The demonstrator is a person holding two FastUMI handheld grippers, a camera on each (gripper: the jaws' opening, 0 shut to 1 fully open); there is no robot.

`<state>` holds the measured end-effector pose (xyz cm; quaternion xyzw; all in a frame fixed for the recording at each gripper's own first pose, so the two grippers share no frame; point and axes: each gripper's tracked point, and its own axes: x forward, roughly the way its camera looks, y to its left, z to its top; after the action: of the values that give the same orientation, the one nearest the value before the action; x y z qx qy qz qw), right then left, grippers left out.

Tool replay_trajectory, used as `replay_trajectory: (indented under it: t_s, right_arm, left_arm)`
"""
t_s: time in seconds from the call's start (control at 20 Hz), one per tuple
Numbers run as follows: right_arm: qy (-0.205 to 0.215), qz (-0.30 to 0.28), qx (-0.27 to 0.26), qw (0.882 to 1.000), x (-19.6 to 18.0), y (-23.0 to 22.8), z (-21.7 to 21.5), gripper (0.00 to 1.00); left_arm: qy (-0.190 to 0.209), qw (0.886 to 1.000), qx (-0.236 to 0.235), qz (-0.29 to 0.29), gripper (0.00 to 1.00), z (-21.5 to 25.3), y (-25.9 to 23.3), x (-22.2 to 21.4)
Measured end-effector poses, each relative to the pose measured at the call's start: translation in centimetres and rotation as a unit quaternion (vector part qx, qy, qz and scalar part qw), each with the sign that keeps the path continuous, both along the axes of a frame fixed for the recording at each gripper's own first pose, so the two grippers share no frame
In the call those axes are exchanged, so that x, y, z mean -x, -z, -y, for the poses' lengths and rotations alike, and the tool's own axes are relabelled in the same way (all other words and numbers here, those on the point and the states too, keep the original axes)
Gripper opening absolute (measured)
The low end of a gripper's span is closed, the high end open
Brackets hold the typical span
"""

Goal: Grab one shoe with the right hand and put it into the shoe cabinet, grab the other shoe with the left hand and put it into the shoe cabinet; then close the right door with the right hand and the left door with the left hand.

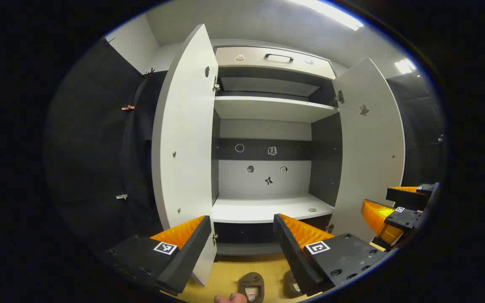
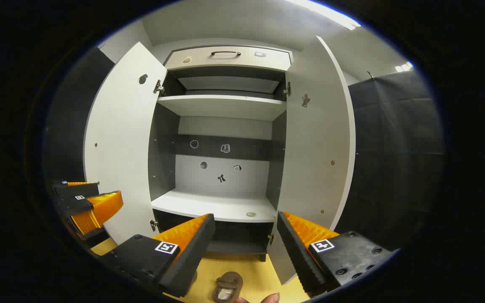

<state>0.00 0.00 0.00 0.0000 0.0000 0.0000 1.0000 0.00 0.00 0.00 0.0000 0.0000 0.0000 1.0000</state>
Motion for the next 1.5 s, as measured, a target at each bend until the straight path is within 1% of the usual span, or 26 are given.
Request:
replay_trajectory:
  t_s: [0.1,0.3,0.7,1.25,1.4,1.5]
  right_arm:
    - [-0.003,-0.002,-0.006,1.000,-0.2,0.0,-0.3,0.98]
    - [-0.002,-0.001,-0.005,1.000,-0.4,-0.1,-0.5,0.98]
    - [-0.001,-0.001,-0.007,1.000,-0.6,-0.2,-1.0,0.98]
    - [-0.008,-0.001,-0.018,1.000,-1.1,-0.4,-1.3,0.98]
    - [-0.010,-0.007,-0.016,1.000,-1.1,0.1,-1.4,0.98]
    - [-0.016,-0.021,-0.018,1.000,-1.1,1.2,-1.8,0.98]
  left_arm:
    - [-0.002,1.000,0.007,0.001,0.95,-0.4,0.0,0.0]
    - [-0.003,1.000,-0.003,0.000,0.95,-0.8,0.1,-0.2]
    - [0.003,1.000,-0.005,0.004,0.95,-0.9,-0.1,-0.4]
    - [-0.001,1.000,-0.010,0.014,0.95,-1.2,-0.7,-0.5]
    - [-0.001,1.000,-0.011,0.016,0.95,-1.3,-0.7,-0.5]
    - [-0.001,1.000,-0.013,0.019,0.95,-1.4,-0.7,-0.4]
